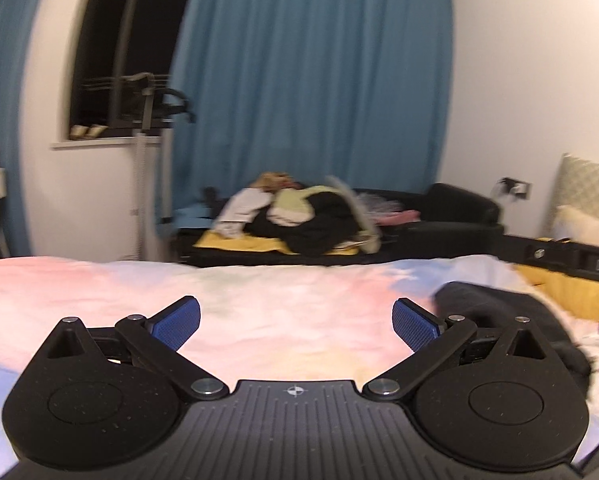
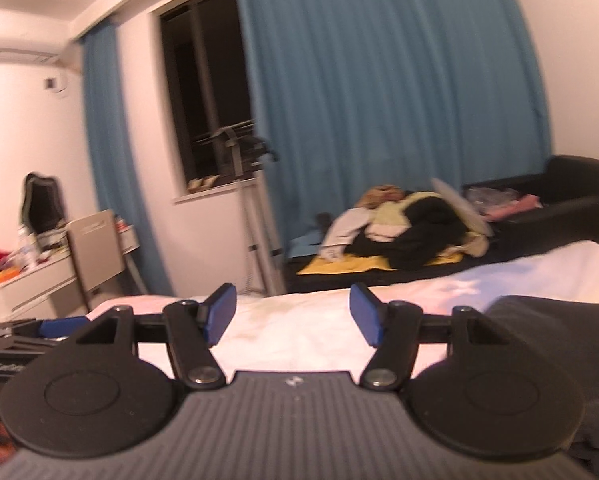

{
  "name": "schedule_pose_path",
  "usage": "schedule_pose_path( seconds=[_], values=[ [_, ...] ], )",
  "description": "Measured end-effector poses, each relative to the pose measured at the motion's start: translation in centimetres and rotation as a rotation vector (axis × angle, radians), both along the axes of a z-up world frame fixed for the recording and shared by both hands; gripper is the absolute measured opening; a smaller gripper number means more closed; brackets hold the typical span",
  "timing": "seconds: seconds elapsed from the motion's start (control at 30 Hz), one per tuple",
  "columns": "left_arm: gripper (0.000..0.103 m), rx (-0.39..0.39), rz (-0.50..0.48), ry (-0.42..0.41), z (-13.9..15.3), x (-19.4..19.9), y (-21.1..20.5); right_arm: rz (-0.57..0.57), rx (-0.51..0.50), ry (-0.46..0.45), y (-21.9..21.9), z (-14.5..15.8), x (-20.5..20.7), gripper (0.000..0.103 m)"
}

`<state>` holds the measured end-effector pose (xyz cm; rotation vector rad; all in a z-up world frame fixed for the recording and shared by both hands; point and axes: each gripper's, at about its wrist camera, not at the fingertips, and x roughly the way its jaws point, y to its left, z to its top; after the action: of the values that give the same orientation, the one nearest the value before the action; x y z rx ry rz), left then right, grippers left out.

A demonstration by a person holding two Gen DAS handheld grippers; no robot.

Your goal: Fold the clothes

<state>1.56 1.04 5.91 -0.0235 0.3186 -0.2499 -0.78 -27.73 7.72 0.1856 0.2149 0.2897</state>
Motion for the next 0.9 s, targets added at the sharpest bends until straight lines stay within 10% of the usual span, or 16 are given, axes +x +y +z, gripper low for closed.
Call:
schedule_pose_path(
  seconds=[0.9],
  values=[
    [0.103, 0.034, 0.179, 0.010, -2.0, 0.3, 2.2, 0.040, -0.063, 0.037, 4.8, -5.7, 2.3, 0.070]
  ],
)
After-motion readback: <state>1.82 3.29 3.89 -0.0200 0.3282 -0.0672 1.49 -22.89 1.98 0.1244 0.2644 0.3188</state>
